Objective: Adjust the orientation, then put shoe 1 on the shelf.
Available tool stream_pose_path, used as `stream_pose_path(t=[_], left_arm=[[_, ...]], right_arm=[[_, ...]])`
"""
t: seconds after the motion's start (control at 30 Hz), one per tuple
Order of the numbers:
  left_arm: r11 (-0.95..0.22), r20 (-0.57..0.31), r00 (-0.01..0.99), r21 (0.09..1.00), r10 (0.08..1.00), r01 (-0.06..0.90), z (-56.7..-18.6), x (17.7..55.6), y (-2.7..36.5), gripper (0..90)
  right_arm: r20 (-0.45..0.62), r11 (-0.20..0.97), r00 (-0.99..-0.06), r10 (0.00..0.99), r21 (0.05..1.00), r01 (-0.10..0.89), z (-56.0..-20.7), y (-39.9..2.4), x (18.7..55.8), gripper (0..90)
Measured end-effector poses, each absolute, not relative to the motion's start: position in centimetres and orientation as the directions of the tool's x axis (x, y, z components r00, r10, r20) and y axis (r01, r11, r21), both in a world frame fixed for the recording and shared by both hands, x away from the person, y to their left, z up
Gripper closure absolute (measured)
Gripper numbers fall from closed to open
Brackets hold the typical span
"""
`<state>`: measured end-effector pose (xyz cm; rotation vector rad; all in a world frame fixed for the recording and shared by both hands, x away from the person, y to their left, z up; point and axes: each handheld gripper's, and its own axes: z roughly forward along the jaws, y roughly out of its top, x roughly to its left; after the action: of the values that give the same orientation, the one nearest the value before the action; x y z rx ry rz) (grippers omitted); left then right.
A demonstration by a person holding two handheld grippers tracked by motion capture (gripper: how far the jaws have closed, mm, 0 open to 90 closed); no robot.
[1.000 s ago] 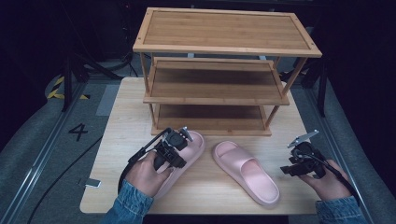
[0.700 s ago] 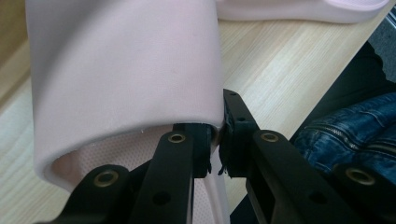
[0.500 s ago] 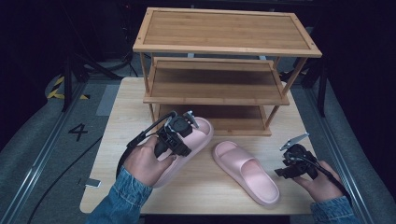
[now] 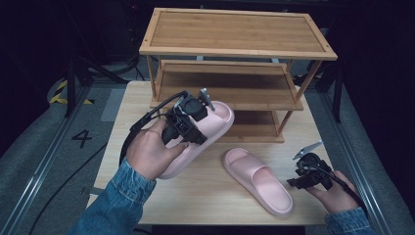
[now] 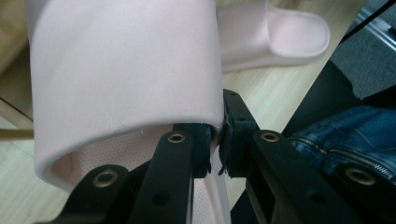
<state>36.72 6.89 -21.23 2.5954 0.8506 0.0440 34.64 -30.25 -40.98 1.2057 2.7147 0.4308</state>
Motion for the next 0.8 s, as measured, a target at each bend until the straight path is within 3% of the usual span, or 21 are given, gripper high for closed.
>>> stream_pose_path(t=[0.43, 0.8], left_arm=[[-0.712, -0.053, 0.803, 0.430, 0.594, 0.555, -18.9, 39.9, 5.9, 83.2], [-0.692, -0.029, 0.776, 0.433, 0.630, 0.578, -19.3, 43.8, 4.3, 83.1]], right_arm=[[-0.018, 0.650, -0.681, 0.732, 0.316, 0.691, -40.8, -29.7, 34.9, 45.5], [-0.021, 0.648, -0.681, 0.732, 0.327, 0.688, -40.5, -29.8, 34.8, 45.4]])
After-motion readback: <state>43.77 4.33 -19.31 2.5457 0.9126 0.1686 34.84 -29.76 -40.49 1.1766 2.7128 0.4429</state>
